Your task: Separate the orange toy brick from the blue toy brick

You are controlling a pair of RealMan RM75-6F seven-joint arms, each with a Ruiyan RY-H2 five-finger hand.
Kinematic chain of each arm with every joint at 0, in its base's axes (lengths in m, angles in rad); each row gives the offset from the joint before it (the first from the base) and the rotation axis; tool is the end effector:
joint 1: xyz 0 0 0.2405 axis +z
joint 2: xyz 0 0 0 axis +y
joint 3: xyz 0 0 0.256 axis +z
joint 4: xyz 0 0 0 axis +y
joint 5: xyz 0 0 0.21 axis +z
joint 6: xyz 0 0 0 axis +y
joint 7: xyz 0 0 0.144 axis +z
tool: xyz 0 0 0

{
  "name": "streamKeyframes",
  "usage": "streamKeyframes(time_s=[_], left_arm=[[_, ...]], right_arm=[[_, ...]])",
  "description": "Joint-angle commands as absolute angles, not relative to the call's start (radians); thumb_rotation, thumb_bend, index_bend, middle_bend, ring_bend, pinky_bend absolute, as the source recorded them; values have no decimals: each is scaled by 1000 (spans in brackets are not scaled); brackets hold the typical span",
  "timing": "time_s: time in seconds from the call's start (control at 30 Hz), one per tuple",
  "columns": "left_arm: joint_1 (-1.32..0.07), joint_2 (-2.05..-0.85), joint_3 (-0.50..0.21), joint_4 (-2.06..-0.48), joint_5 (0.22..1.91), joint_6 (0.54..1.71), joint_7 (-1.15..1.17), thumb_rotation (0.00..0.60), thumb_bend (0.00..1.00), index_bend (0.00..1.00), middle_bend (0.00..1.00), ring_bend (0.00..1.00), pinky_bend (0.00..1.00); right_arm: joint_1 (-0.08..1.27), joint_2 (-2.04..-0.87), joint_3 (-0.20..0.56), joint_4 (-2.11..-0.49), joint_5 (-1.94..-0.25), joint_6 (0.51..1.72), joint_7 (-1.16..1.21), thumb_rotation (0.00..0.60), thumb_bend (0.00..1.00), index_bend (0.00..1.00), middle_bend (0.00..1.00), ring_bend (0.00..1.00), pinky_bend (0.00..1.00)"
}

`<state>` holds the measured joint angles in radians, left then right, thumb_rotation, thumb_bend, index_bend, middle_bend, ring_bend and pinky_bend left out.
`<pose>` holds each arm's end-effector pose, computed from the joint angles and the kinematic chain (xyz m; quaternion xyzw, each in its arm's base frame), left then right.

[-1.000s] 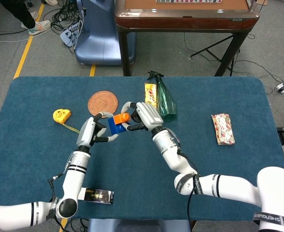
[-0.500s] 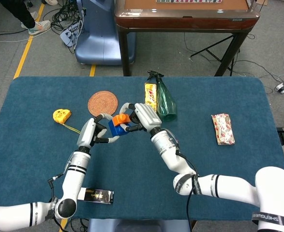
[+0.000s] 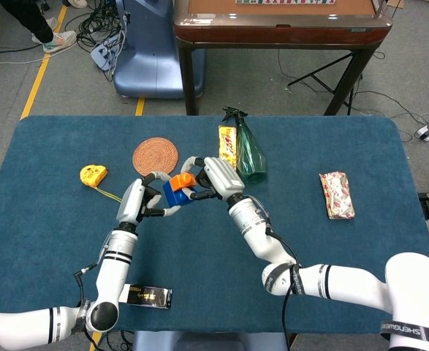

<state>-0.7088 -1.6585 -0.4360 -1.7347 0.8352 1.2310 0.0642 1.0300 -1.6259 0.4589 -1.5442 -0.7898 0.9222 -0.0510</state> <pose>-0.0829 0.3411 0.0130 -0.4473 -0.6106 -0.5657 0.3270 0.0039 -0.3891 -0.0063 0.5977 -0.5450 0.5339 0.2462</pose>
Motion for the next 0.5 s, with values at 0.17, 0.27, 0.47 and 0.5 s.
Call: streamKeyframes(time_s=[0.17,0.27,0.47,0.5], left_arm=[[-703,-1666,-429,-1723,849,1233,62,600,0,831,1000,1000,1000],[-700,-1671,-427,-1718,853,1235,61,600,0,843,1000,1000,1000],[-693,-1679,-427,-1708,862,1239,53,600,0,871,1000,1000,1000],[-692,-1680,-427,-1707,863,1238,53,600,0,875,1000,1000,1000]], right_arm=[[1024,-1624,462,-1547,-795,920,-34,600,353,764,1000,1000,1000],[1021,-1623,462,-1547,-799,921,-29,600,352,764,1000,1000,1000],[1014,-1621,462,-1548,-804,925,-21,600,352,765,1000,1000,1000],[1013,-1620,462,-1548,-805,925,-20,600,353,767,1000,1000,1000]])
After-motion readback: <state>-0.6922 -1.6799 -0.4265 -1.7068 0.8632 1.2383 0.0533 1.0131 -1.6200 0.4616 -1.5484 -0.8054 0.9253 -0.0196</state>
